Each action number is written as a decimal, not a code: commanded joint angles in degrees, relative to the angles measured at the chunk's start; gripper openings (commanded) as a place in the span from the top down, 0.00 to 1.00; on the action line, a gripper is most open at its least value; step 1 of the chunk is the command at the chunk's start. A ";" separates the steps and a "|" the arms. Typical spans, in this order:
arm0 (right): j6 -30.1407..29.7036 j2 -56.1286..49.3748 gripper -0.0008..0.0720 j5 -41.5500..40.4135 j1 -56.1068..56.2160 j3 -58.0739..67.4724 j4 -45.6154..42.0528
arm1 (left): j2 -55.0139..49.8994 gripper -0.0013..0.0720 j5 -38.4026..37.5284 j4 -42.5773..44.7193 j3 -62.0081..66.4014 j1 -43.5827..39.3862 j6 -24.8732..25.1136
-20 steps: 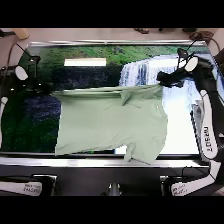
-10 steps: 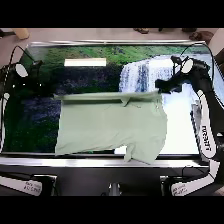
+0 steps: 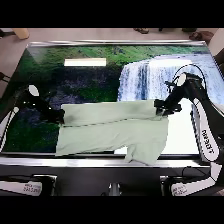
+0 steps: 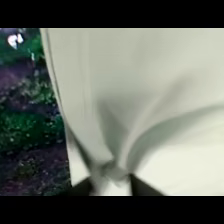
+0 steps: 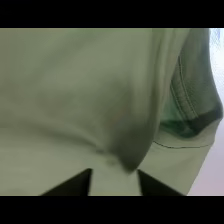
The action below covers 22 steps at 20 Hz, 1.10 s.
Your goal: Fold the shirts.
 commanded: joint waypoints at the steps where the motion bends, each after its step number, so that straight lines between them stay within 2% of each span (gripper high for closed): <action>1: -0.98 0.74 0.34 8.33 0.00 1.51 -0.72 | 4.37 0.22 -0.83 -0.98 0.35 2.73 -0.72; 3: -0.81 3.08 0.34 11.89 -1.84 1.22 -0.72 | 10.05 0.24 -1.16 -0.72 -0.52 6.40 0.17; 5: -0.94 7.10 0.35 12.11 -4.33 -3.48 -0.98 | 16.35 0.26 -1.64 1.60 -6.80 9.40 0.59; 7: -0.94 12.66 0.36 7.04 -6.34 -13.05 -0.87 | 22.99 0.26 0.79 1.57 -20.00 11.28 0.48; 8: -0.94 15.32 0.41 3.85 -6.80 -18.01 -0.70 | 25.64 0.26 2.60 0.04 -26.58 11.41 0.59; 9: -0.98 17.53 0.41 1.49 -6.78 -22.05 -0.74 | 27.91 0.26 4.42 -1.01 -32.17 11.30 1.22; 11: -1.25 20.46 0.43 -0.92 -6.78 -26.77 -0.68 | 31.43 0.26 7.54 -1.44 -39.74 11.23 1.88; 16: -1.62 21.11 0.42 -1.03 -6.78 -27.30 -0.74 | 31.76 0.26 12.74 -5.68 -43.08 10.25 1.84; 19: -1.73 21.16 0.30 -0.83 -6.78 -28.24 -0.94 | 29.79 0.26 14.71 -7.04 -43.63 7.02 -0.57; 20: -2.03 21.33 0.30 -0.81 -6.78 -29.81 -0.90 | 28.85 0.26 15.04 -7.04 -43.76 5.55 -0.81; 21: -2.05 21.92 0.30 -1.11 -6.78 -32.15 -0.85 | 28.00 0.35 15.47 -7.04 -43.76 4.42 -1.51; 22: -2.78 22.86 0.30 -1.42 -6.78 -34.69 -0.15 | 27.63 0.49 16.02 -7.04 -43.74 3.65 -2.45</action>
